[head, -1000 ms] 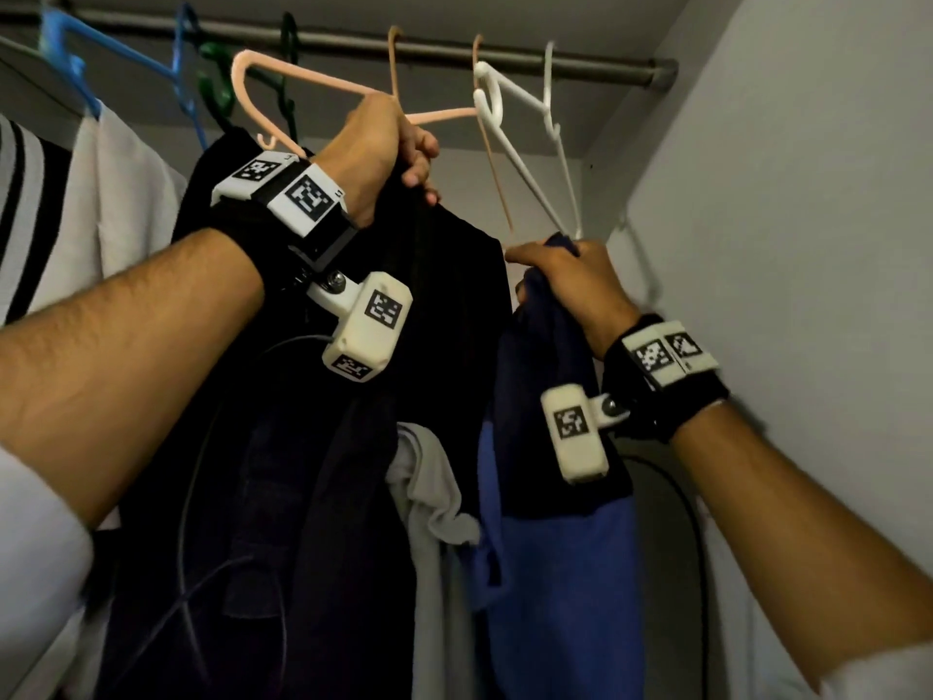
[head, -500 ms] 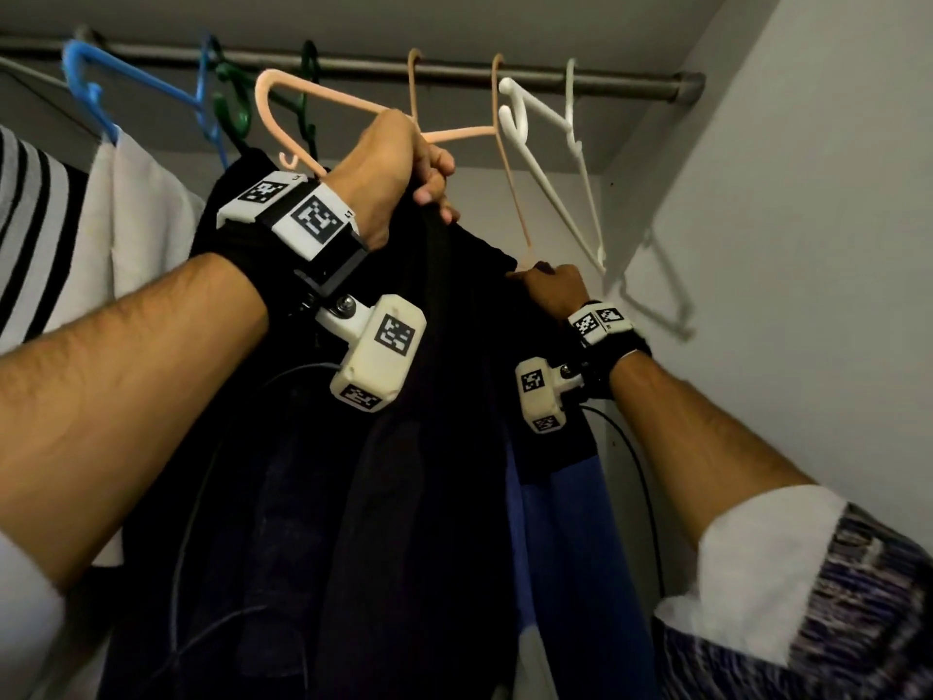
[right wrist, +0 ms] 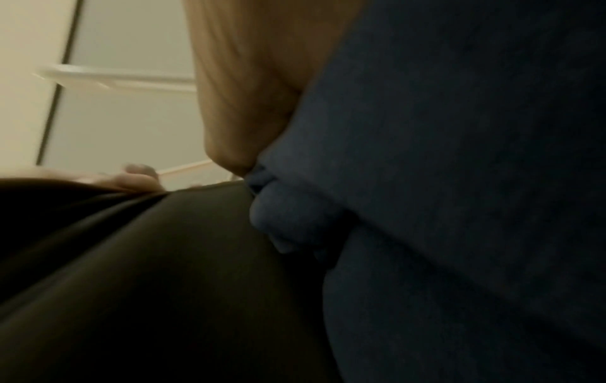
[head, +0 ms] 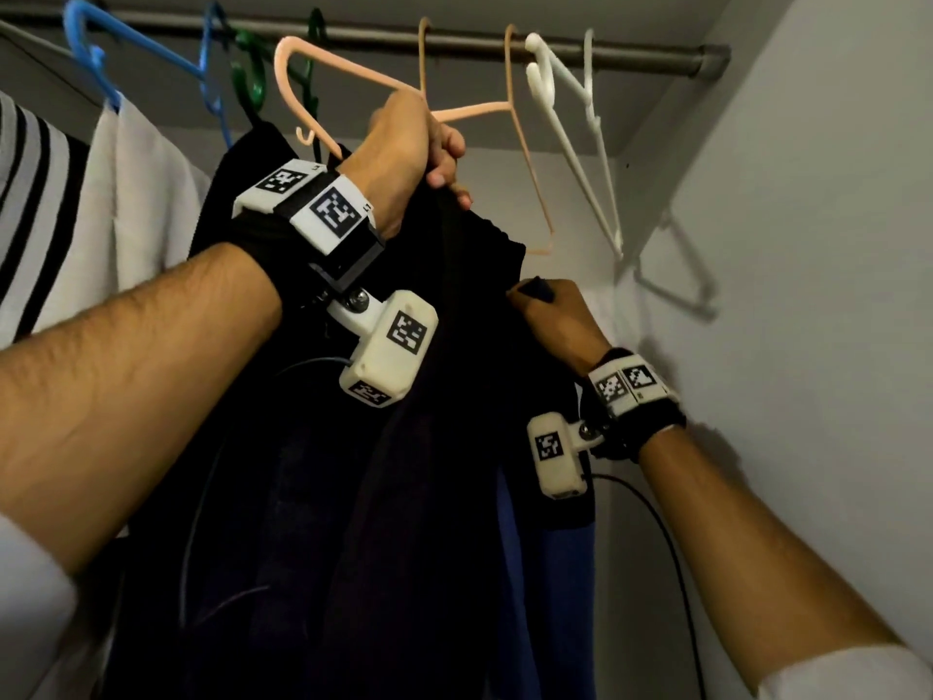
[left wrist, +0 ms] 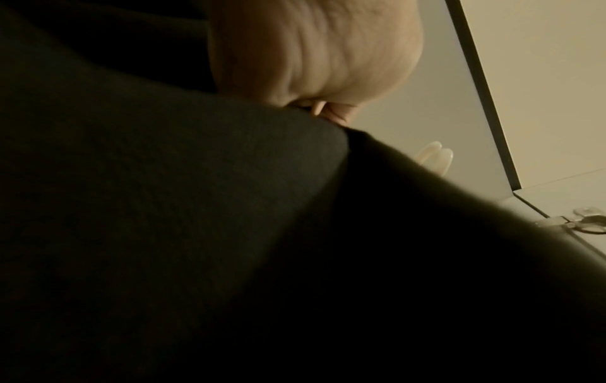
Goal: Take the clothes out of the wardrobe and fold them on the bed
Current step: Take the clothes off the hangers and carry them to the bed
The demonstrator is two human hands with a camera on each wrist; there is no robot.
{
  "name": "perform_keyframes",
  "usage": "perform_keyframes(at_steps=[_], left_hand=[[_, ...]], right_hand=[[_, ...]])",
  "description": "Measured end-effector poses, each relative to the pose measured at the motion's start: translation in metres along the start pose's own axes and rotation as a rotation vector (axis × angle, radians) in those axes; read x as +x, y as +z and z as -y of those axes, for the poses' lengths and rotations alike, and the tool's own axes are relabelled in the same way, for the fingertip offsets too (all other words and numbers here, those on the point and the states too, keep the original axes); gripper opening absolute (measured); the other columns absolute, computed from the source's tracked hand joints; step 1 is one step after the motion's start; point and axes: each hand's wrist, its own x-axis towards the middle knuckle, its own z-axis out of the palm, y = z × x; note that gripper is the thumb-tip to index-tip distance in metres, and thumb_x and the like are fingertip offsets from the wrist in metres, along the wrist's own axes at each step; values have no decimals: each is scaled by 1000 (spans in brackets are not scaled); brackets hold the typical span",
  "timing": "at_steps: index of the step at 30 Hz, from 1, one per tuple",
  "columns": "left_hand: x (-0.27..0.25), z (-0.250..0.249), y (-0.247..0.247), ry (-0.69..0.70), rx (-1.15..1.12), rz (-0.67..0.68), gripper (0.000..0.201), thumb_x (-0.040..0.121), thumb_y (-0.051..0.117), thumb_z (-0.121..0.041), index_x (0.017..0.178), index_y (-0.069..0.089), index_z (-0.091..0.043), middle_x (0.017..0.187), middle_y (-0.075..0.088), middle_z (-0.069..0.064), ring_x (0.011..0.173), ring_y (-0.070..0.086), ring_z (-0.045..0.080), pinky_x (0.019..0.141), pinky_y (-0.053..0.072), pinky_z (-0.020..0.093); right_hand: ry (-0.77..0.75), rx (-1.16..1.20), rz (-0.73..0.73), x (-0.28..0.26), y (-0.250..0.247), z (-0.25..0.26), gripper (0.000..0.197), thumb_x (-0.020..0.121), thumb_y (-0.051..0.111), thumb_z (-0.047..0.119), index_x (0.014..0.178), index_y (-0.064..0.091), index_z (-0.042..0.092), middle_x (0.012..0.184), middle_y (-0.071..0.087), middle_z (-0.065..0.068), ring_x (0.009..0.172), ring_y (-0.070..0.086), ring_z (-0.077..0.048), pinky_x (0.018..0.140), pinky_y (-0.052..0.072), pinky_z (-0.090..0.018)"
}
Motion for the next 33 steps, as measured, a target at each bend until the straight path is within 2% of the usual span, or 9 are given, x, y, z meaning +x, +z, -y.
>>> perform_keyframes(at_steps=[3, 12, 15, 19, 22, 25, 28, 30, 33], left_hand=[[-2, -1, 0, 7, -9, 7, 25, 80, 33, 4, 67, 53, -3, 43, 30, 7, 46, 41, 27, 59, 53, 37], [-8, 0, 7, -10, -48, -2, 25, 80, 32, 6, 68, 53, -3, 44, 31, 7, 48, 42, 29, 67, 58, 44], [-9, -1, 9, 1, -77, -10, 25, 80, 31, 8, 73, 52, -2, 40, 35, 6, 49, 39, 29, 66, 58, 44], [-10, -3, 8, -3, -82, -11, 25, 79, 31, 9, 72, 51, -3, 42, 34, 4, 50, 36, 28, 65, 58, 43], [-9, -5, 4, -2, -85, -14, 24, 78, 31, 9, 72, 51, -3, 45, 31, 3, 51, 35, 28, 63, 54, 39], [-6, -6, 2, 5, -71, -42, 23, 78, 31, 9, 73, 50, -2, 42, 30, 4, 46, 34, 27, 63, 56, 41], [-3, -4, 2, 12, -103, -56, 23, 78, 28, 9, 76, 49, -1, 37, 35, 4, 44, 31, 26, 56, 53, 38], [-3, -2, 2, -5, -108, -69, 23, 78, 30, 8, 71, 49, -3, 39, 31, 4, 43, 30, 25, 57, 50, 37], [-4, -1, 3, -33, -100, -86, 21, 78, 32, 3, 69, 50, -3, 45, 27, 5, 47, 32, 25, 60, 49, 38]], right_hand=[[-61, 10, 2, -22, 4, -8, 39, 96, 63, 23, 86, 60, -15, 75, 63, -24, 69, 55, -23, 67, 42, -36], [-229, 5, 101, -72, 5, 4, 27, 97, 60, 13, 85, 61, -11, 82, 65, -27, 76, 62, -42, 68, 51, -43], [-244, 7, 158, -88, 6, 9, 24, 95, 58, 12, 78, 60, -5, 71, 61, -15, 64, 57, -19, 62, 44, -29], [-215, -33, 207, -98, -2, 15, 27, 100, 61, 6, 74, 59, 0, 66, 56, -11, 61, 53, -13, 61, 42, -26], [-188, -72, 165, -97, -7, 16, 24, 98, 66, 15, 76, 67, 8, 68, 65, 0, 64, 60, -10, 65, 47, -27], [-127, -56, -83, -84, -17, 16, 27, 92, 74, 29, 71, 71, 13, 66, 67, -1, 64, 60, -8, 65, 47, -32], [-48, 96, -254, -60, -31, 27, 53, 90, 75, 45, 54, 45, 21, 50, 44, 9, 56, 44, -10, 61, 38, -32], [3, 85, -242, -42, -34, 38, 55, 85, 74, 60, 60, 40, 25, 52, 43, 11, 56, 42, -11, 59, 37, -29], [111, 27, -89, -15, -31, 51, 70, 69, 71, 83, 74, 63, 13, 72, 69, 6, 68, 64, -14, 68, 49, -32]])
